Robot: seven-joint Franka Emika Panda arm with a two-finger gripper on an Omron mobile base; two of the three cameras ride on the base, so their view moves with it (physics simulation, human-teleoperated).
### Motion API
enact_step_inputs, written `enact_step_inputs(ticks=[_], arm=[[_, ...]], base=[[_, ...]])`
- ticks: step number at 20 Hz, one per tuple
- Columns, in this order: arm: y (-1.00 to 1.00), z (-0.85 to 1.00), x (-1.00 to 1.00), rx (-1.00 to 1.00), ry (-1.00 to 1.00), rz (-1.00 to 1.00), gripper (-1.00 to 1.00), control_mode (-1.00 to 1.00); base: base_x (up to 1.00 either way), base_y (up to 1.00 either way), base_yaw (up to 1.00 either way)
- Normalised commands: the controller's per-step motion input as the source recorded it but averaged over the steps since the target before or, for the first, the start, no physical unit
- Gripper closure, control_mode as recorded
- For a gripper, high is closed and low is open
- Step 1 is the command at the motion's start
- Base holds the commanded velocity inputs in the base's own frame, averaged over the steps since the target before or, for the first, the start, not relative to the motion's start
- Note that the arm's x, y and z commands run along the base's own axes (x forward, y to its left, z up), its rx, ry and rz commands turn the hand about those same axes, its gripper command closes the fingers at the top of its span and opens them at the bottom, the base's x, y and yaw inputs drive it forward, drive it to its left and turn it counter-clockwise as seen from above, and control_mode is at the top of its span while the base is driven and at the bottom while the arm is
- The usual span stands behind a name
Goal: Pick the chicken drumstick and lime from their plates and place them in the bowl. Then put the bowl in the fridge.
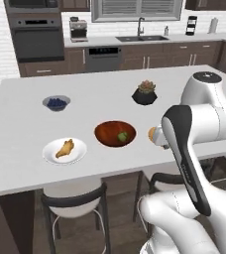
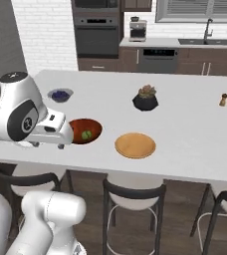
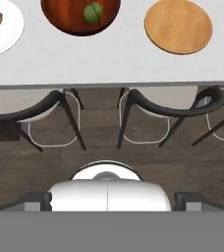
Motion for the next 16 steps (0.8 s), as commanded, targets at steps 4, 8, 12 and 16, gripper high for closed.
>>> enact_step_inputs(ticks=[4, 8, 12, 16], arm=[[0.00, 0.00, 0.00, 0.00, 0.00, 0.00, -1.00, 1.00], [0.00, 0.00, 0.00, 0.00, 0.00, 0.00, -1.00, 1.00], [0.00, 0.00, 0.00, 0.00, 0.00, 0.00, -1.00, 1.00], [0.00, 0.00, 0.00, 0.00, 0.00, 0.00, -1.00, 1.00]], base=[[0.06, 0.98, -0.01], [0.24, 0.78, 0.05], [0.51, 0.24, 0.03], [0.52, -0.05, 0.00]])
